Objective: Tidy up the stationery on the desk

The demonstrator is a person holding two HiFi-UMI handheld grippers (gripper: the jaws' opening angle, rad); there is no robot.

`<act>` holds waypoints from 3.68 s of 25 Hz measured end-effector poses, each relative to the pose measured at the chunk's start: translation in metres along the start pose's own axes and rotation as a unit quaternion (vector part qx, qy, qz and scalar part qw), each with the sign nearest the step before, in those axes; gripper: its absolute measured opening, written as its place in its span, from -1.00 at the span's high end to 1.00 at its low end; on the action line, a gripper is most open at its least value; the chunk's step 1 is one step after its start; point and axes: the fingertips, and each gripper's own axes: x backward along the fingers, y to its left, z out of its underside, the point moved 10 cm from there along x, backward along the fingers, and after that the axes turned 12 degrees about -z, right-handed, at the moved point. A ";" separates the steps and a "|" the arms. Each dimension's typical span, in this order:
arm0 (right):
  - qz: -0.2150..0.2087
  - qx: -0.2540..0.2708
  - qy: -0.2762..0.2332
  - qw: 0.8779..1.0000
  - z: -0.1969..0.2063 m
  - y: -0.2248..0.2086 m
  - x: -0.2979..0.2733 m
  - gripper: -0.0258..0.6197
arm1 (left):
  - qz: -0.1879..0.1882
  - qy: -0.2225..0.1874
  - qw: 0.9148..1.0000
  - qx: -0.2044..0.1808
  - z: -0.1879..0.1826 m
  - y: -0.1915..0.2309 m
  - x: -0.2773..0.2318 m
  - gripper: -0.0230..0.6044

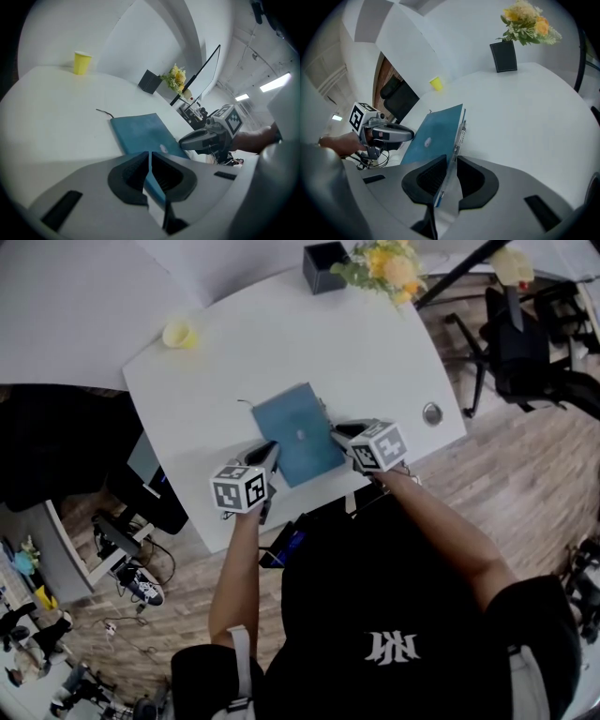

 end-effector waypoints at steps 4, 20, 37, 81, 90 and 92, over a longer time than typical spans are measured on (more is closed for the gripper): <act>0.007 0.014 0.005 1.000 0.000 0.003 -0.001 0.63 | 0.003 -0.002 1.000 -0.003 0.000 -0.004 0.002 0.85; -0.009 0.175 -0.118 0.977 -0.052 0.041 0.039 0.63 | 0.009 -0.076 0.997 0.007 -0.021 -0.012 0.037 0.86; -0.194 0.366 -0.281 0.866 -0.035 0.098 0.202 0.75 | 0.056 -0.303 0.949 -0.064 -0.030 -0.121 0.164 0.89; -0.355 0.328 -0.267 0.834 0.287 0.256 0.252 0.79 | 0.173 -0.300 0.931 -0.112 0.279 -0.306 0.290 0.90; -0.336 0.329 -0.249 0.847 0.318 0.270 0.259 0.79 | 0.174 -0.318 0.924 -0.117 0.307 -0.313 0.304 0.90; -0.333 0.343 -0.240 0.845 0.316 0.270 0.264 0.79 | 0.161 -0.332 0.923 -0.114 0.305 -0.312 0.313 0.90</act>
